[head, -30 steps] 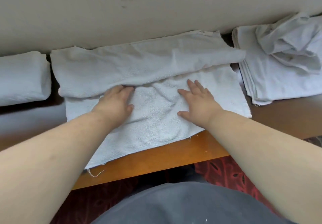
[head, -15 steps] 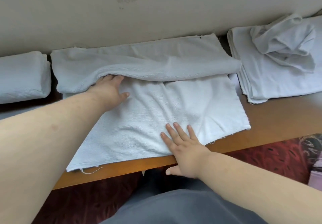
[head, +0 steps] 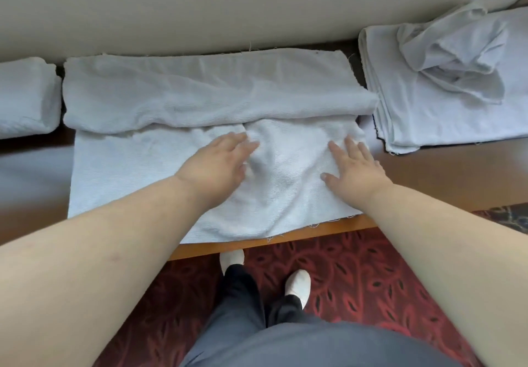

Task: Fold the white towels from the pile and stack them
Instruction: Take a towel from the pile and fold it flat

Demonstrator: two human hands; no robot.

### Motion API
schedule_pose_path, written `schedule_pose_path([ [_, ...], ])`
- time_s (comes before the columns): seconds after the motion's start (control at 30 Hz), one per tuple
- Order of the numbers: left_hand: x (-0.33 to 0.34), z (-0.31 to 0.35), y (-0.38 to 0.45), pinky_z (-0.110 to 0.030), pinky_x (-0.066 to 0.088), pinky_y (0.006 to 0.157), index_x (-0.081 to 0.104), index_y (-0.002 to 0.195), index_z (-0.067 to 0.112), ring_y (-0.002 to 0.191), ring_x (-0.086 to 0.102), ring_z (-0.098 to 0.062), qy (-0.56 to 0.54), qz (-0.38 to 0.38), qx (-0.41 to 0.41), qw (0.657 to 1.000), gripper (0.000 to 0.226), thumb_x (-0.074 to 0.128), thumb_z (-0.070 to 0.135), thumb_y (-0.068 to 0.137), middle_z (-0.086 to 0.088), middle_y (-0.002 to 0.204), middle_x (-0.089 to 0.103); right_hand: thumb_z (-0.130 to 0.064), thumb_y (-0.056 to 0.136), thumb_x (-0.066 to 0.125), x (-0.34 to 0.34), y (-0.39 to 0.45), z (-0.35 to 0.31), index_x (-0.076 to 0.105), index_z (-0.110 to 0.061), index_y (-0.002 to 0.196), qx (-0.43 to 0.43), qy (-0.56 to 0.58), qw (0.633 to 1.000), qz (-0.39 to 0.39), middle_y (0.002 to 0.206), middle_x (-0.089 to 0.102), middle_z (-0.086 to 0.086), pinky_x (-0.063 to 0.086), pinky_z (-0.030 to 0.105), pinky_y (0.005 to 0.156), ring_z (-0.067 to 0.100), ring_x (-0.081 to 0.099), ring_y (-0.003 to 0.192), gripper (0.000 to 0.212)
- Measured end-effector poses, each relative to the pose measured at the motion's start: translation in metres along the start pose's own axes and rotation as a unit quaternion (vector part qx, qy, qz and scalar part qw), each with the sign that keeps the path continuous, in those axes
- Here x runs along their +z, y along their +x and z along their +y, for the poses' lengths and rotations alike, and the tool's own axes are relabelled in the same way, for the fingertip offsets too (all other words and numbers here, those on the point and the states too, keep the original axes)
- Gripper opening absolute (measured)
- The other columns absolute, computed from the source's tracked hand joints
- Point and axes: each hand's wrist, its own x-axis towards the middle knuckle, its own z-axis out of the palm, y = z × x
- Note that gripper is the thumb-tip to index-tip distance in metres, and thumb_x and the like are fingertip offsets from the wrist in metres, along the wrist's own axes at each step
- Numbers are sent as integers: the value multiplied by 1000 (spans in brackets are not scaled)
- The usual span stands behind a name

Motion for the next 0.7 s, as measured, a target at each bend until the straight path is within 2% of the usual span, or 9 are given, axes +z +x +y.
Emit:
schedule_pose_path([
  [0.1, 6, 35, 42, -45, 8, 121, 4, 154, 38, 150, -2, -25, 18, -74, -20, 997, 66, 37, 50, 98, 0, 164, -3, -68, 92, 38, 11, -5, 17, -6, -40, 155, 7, -9, 1000, 9, 165, -14, -5, 5, 52, 121, 21, -15, 151, 82],
  [0.23, 10, 50, 73, -58, 15, 116, -8, 149, 45, 148, 0, -35, 21, -114, -100, 988, 96, 51, 73, 79, 3, 163, -8, -75, 86, 44, 10, -9, 26, -5, -38, 156, 50, 2, 999, 18, 166, -13, -2, 8, 50, 121, 23, -11, 152, 93],
  [0.33, 6, 54, 84, -64, 19, 112, -10, 147, 50, 147, -1, -38, 34, -140, -128, 981, 109, 59, 79, 67, 5, 162, -11, -70, 75, 67, 9, -14, 22, 4, -31, 157, 125, 82, 986, 72, 165, 9, 2, 26, 49, 113, 29, 13, 148, 110],
  [0.4, 5, 57, 88, -66, 18, 112, -10, 147, 50, 147, -3, -37, 40, -154, -133, 978, 111, 59, 80, 66, 6, 162, -12, -58, 71, 78, 7, -18, 22, 8, -31, 154, 173, 174, 964, 99, 154, 30, 5, 40, 47, 102, 28, 37, 133, 113],
  [0.47, 4, 60, 83, -65, 17, 112, -6, 149, 48, 148, -3, -35, 38, -146, -137, 979, 108, 60, 77, 70, 5, 162, -11, -48, 74, 80, 2, -24, 26, 26, -22, 146, 205, 288, 932, 84, 134, 50, 6, 45, 38, 81, 22, 52, 104, 94],
  [0.53, 5, 65, 70, -59, 20, 114, 5, 152, 40, 148, 3, -31, 30, -94, -125, 987, 99, 61, 69, 76, 0, 162, -3, -47, 79, 76, -5, -32, 30, 47, -16, 124, 212, 307, 927, 38, 108, 61, 1, 43, 33, 72, 19, 55, 86, 62],
  [0.63, 14, 85, 30, -44, 32, 108, 36, 142, 29, 133, 30, -29, 24, 21, 1, 999, 71, 60, 60, 83, -7, 146, 33, -44, 88, 68, -9, -46, 34, 63, -17, 103, 173, 332, 927, -13, 92, 67, -1, 52, 37, 81, 21, 64, 87, 30],
  [0.67, 20, 95, 13, -41, 35, 105, 42, 136, 28, 126, 38, -27, 27, 24, 53, 998, 66, 58, 63, 82, -5, 137, 41, -40, 90, 66, -12, -50, 32, 67, -16, 104, 166, 393, 904, -21, 95, 71, 1, 54, 39, 87, 23, 67, 91, 27],
  [0.7, 26, 107, -3, -39, 38, 102, 43, 134, 28, 121, 42, -26, 33, 6, 92, 995, 70, 55, 69, 79, -2, 131, 44, -35, 92, 65, -16, -54, 28, 68, -15, 108, 168, 482, 859, -38, 97, 74, 2, 55, 42, 90, 24, 69, 93, 26],
])
